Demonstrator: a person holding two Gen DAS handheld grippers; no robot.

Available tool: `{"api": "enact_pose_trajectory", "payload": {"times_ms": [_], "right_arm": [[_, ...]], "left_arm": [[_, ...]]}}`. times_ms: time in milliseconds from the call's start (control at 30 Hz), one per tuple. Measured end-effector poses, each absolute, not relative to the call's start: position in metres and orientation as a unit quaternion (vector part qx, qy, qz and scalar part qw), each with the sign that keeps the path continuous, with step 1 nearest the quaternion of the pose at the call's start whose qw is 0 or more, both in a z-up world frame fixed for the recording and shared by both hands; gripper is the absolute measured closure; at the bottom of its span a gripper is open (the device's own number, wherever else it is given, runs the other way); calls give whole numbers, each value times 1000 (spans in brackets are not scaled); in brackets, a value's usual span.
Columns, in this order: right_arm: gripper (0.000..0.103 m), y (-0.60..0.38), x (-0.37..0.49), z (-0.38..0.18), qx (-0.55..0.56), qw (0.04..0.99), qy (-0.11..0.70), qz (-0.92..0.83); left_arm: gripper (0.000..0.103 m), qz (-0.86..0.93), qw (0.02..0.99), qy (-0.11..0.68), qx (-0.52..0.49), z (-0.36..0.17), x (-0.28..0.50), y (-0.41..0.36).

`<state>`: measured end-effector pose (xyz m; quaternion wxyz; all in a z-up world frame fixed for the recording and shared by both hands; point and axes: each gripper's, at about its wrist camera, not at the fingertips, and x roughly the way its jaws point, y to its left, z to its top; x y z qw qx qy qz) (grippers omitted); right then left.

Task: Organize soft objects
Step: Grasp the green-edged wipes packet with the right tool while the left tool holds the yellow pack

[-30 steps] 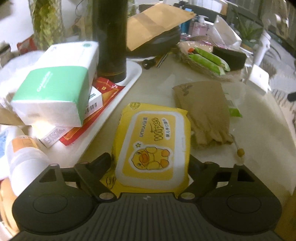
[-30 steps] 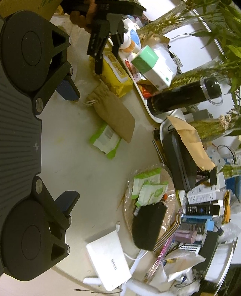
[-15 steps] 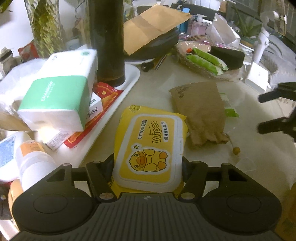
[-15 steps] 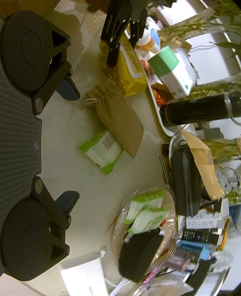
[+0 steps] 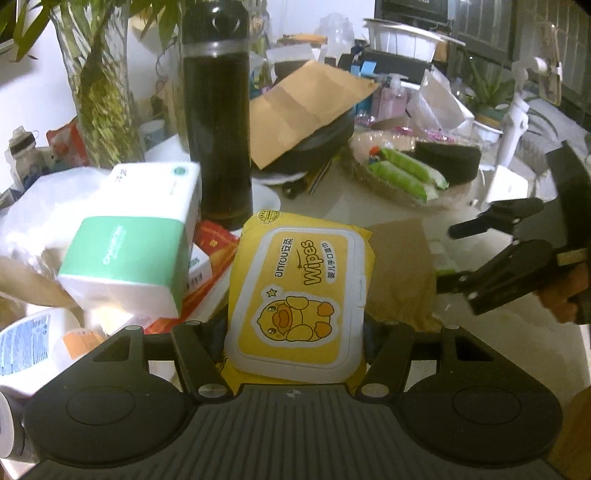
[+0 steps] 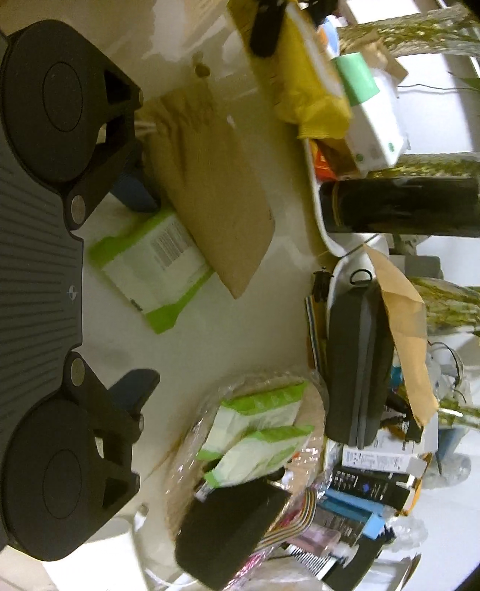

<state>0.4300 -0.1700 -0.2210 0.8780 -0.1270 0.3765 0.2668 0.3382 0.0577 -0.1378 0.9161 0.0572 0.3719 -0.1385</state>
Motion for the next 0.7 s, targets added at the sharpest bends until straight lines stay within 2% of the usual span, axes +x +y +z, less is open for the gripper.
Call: {"api": "enact_pose_trajectory", "payload": {"times_ms": [167,267,433,500,700], "right_arm": [[14,-158,439,-224,-132,878,354,294],[20,-154,443,-225,-125,874,350,314],[43,-153,444,-223,-111,863,356,340],[48,-153,442,-221,-114,861,361,341],[51,-159,438,-216,-116,862,379,316]], "left_arm": [[40,-141,920,363,51,-135,338,58],[40,-142,921,360,47,-134,338,58],[40,-143,923,356,41,-134,338,61],[40,-146,922,357,44,-134,337,61],[40,-156,919,362,27,-131,334,64]]}}
